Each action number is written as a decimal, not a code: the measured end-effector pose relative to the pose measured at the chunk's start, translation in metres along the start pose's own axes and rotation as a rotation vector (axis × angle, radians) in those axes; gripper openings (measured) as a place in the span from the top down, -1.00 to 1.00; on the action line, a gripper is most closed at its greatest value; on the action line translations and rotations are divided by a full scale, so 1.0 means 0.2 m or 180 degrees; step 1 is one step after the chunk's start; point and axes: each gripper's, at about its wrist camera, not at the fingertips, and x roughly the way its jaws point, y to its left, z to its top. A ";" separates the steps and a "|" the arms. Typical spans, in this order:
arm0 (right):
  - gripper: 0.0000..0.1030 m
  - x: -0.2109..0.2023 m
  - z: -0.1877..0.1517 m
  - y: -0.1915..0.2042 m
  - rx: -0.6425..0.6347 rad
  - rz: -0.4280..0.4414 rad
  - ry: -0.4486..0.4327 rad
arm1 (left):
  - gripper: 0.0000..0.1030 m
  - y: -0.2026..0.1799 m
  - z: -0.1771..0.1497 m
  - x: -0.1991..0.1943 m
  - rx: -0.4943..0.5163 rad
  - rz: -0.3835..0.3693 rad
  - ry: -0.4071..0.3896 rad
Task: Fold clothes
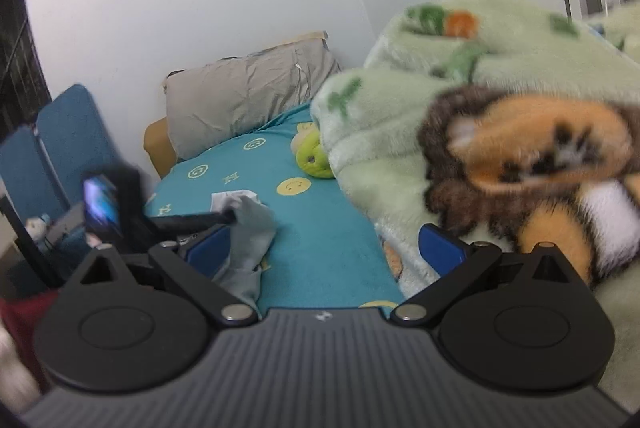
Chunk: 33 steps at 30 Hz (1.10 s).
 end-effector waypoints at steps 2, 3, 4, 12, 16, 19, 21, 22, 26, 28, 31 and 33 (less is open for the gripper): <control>-0.99 -0.01 -0.01 0.05 -0.0172 0.0001 -0.0063 | 0.80 0.19 0.10 -0.04 -0.0574 -0.0036 -0.0104; -0.99 -0.01 -0.02 0.07 -0.0258 0.0001 -0.0094 | 0.80 0.28 0.14 -0.05 -0.0822 0.0055 -0.0164; -0.99 -0.02 -0.02 0.10 -0.0344 0.0001 -0.0125 | 0.81 0.36 0.16 -0.05 -0.1007 0.0185 -0.0195; -0.99 -0.03 -0.05 0.18 -0.0713 0.0007 -0.0249 | 0.40 0.74 -0.02 0.05 -0.1637 0.1097 0.0002; -0.99 -0.02 -0.06 0.18 -0.0651 0.0024 -0.0213 | 0.02 0.80 -0.14 -0.06 -0.1756 0.0942 -0.0106; -0.99 -0.02 -0.07 0.18 -0.0633 0.0039 -0.0195 | -0.10 0.81 -0.25 -0.22 -0.1910 0.0796 -0.0216; -0.99 -0.02 -0.07 0.19 -0.0635 0.0047 -0.0187 | -0.11 0.80 -0.33 -0.29 -0.2078 0.0734 -0.0180; -0.99 -0.02 -0.07 0.19 -0.0631 0.0051 -0.0181 | -0.11 0.80 -0.36 -0.32 -0.2146 0.0710 -0.0134; -0.99 -0.02 -0.08 0.20 -0.0619 0.0063 -0.0151 | -0.06 0.73 -0.47 -0.36 -0.2159 0.0684 -0.0005; -0.99 -0.02 -0.08 0.21 -0.0627 0.0070 -0.0141 | 0.49 0.69 -0.47 -0.36 -0.2090 0.0696 0.0008; -0.99 -0.02 -0.09 0.22 -0.0658 0.0080 -0.0131 | 0.90 0.64 -0.46 -0.39 -0.2030 0.0658 -0.0097; -0.99 -0.01 -0.10 0.23 -0.0684 0.0080 -0.0119 | 0.90 0.65 -0.41 -0.45 -0.2081 0.0531 -0.0326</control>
